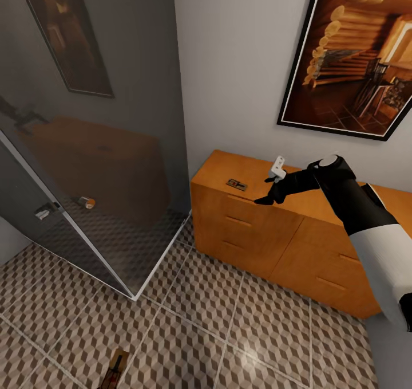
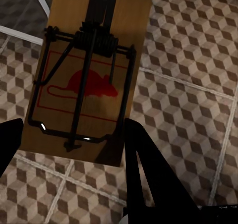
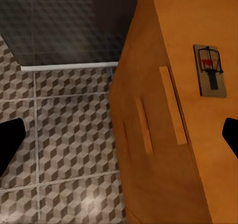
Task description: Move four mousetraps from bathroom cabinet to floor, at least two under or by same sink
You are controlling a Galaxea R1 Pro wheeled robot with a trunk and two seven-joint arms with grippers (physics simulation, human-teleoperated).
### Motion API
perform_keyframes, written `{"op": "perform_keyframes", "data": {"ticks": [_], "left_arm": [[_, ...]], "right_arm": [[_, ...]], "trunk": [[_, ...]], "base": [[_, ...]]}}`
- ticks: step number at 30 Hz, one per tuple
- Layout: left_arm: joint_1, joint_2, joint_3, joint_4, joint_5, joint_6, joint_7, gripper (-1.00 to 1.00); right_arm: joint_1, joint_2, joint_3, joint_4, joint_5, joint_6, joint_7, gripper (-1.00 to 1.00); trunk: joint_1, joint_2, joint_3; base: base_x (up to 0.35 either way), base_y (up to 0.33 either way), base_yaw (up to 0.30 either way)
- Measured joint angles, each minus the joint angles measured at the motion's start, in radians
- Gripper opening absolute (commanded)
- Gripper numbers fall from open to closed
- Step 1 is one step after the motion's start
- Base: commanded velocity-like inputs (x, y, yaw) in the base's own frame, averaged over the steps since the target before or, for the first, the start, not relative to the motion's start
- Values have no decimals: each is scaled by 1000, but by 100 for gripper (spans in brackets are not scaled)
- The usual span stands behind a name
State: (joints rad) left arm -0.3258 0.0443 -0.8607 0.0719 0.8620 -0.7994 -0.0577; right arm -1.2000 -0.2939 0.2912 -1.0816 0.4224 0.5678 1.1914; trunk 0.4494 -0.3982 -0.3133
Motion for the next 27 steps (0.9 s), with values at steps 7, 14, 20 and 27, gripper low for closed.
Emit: {"op": "perform_keyframes", "data": {"ticks": [7, 14, 20, 27], "left_arm": [[0, 8, 0, 1, 1, 1, 1, -100], [0, 9, 0, 1, 0, 1, 1, -100], [2, 10, 0, 1, 1, 1, 1, -100], [6, 10, 0, 1, 1, 1, 1, -100]], "right_arm": [[0, 0, -2, 1, 4, -43, 78, 100], [0, 0, -9, 4, 3, -49, 90, 100], [0, 2, -11, 5, 2, -50, 91, 100], [0, 4, -11, 7, 1, -49, 90, 100]], "trunk": [[0, 0, 0], [0, 0, 0], [0, 0, 0], [0, 0, 0]], "base": [[0, 0, 0], [0, 0, 0], [0, 0, 0], [95, 0, 0]]}}
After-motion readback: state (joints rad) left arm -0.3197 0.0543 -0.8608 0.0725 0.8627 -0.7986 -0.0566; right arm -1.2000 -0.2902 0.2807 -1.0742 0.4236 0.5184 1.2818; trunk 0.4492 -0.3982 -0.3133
